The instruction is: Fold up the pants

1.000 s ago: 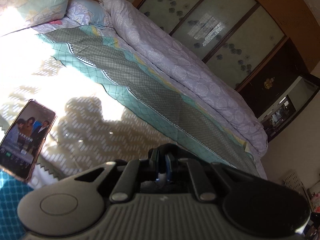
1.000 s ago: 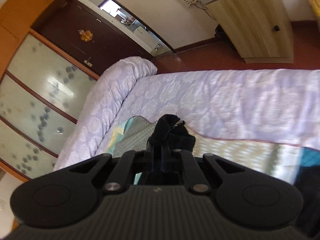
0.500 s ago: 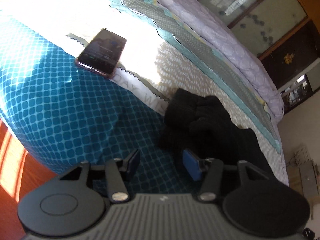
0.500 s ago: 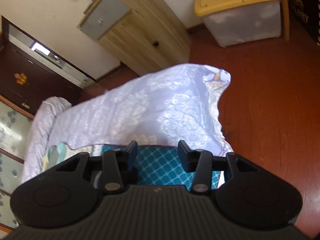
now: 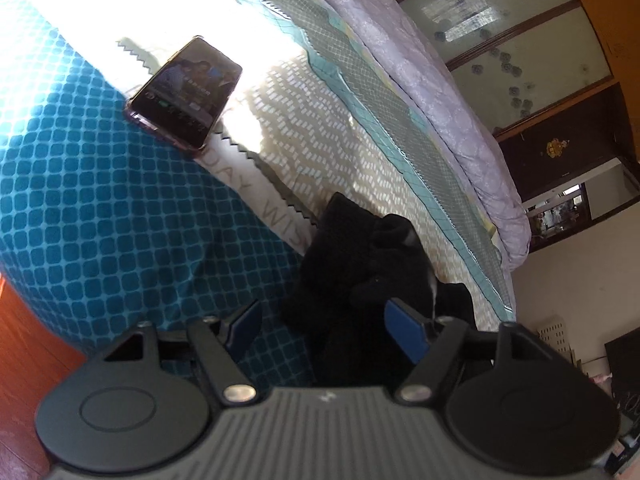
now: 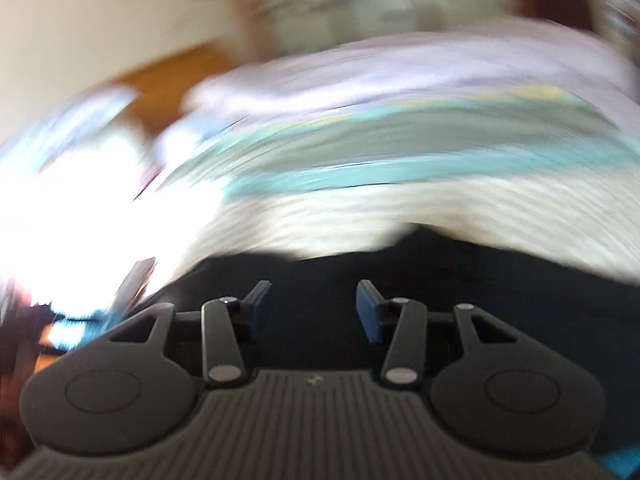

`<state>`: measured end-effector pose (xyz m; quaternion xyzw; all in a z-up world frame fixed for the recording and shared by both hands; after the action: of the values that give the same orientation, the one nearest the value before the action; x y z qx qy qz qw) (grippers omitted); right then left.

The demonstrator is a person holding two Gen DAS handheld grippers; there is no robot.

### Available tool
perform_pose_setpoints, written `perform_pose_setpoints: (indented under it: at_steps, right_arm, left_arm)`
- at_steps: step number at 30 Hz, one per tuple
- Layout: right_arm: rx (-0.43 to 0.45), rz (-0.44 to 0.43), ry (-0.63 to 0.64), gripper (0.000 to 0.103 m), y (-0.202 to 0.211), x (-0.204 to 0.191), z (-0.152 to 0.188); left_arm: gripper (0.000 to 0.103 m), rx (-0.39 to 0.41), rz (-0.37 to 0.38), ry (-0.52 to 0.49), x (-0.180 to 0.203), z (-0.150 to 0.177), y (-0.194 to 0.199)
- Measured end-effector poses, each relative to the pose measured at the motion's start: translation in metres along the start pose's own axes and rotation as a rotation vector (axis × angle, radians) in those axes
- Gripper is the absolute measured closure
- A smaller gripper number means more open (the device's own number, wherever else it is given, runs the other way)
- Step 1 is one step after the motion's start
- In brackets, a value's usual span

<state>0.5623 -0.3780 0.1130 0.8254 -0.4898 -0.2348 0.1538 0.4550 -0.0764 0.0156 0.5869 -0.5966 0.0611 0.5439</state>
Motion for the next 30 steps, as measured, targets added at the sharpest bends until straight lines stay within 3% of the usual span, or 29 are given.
perform_pose_setpoints:
  at_steps: [4,8,10,11,12,14,17,20,21,23,25,27,29,30]
  right_arm:
    - [-0.092,-0.234,0.346,0.038,-0.084,-0.117,-0.005]
    - [-0.203,-0.284,0.588,0.039,-0.154,-0.166,0.014]
    - [-0.266,-0.215,0.723,0.076,-0.175,-0.165,0.041]
    - [-0.277,-0.179,0.729,0.086,-0.176,-0.155,0.046]
    - [-0.262,-0.168,0.638,0.087,-0.173,-0.141,0.040]
    - [-0.222,-0.180,0.293,0.088,-0.153,-0.097,0.007]
    - [-0.118,-0.165,-0.122,0.088,-0.127,-0.040,-0.019]
    - [-0.080,-0.150,-0.309,0.088,-0.109,-0.008,-0.021]
    - [-0.076,-0.154,-0.340,0.088,-0.105,-0.004,-0.020]
    - [-0.064,-0.172,-0.401,0.087,-0.094,-0.003,-0.016]
    - [-0.057,-0.203,-0.441,0.087,-0.088,-0.009,-0.013]
    - [-0.051,-0.253,-0.460,0.087,-0.079,-0.022,-0.014]
    - [-0.046,-0.326,-0.456,0.087,-0.067,-0.041,-0.014]
    - [-0.046,-0.366,-0.446,0.087,-0.064,-0.053,-0.011]
  left_arm:
    - [0.036,0.027,-0.018,0.081,-0.032,-0.004,0.015]
    - [0.036,0.043,-0.048,0.082,-0.048,-0.010,0.025]
    - [0.036,0.020,-0.031,0.077,-0.048,-0.008,0.021]
    - [0.036,0.006,-0.018,0.070,-0.046,-0.007,0.017]
    - [0.036,-0.007,-0.003,0.060,-0.041,-0.006,0.012]
    - [0.031,-0.043,0.029,0.034,-0.029,-0.002,-0.004]
    - [0.011,-0.109,0.068,0.020,-0.011,0.002,-0.038]
    - [0.007,-0.149,0.095,0.037,0.001,0.006,-0.076]
    - [0.010,-0.133,0.107,0.039,0.005,0.006,-0.082]
    - [0.061,-0.124,0.089,0.011,0.013,0.006,-0.094]
    - [0.089,-0.096,0.068,0.006,0.017,-0.001,-0.097]
    - [0.092,0.047,0.095,-0.055,0.029,-0.019,-0.070]
    - [0.092,0.199,0.117,-0.194,0.045,-0.032,-0.035]
    - [0.092,0.214,0.122,-0.238,0.049,-0.033,-0.027]
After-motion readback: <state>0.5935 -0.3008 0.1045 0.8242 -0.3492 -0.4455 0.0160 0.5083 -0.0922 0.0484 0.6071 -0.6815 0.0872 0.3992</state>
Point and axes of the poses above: each gripper's, at about its wrist camera, not at the fingertips, and y roughly against the way its jaws point, x to its right, z to its underside, the point moved 6 cm from there along -y, roughly the way its jaws point, and after that the axes turned 7 degrees about x, right-handed, at the moved point
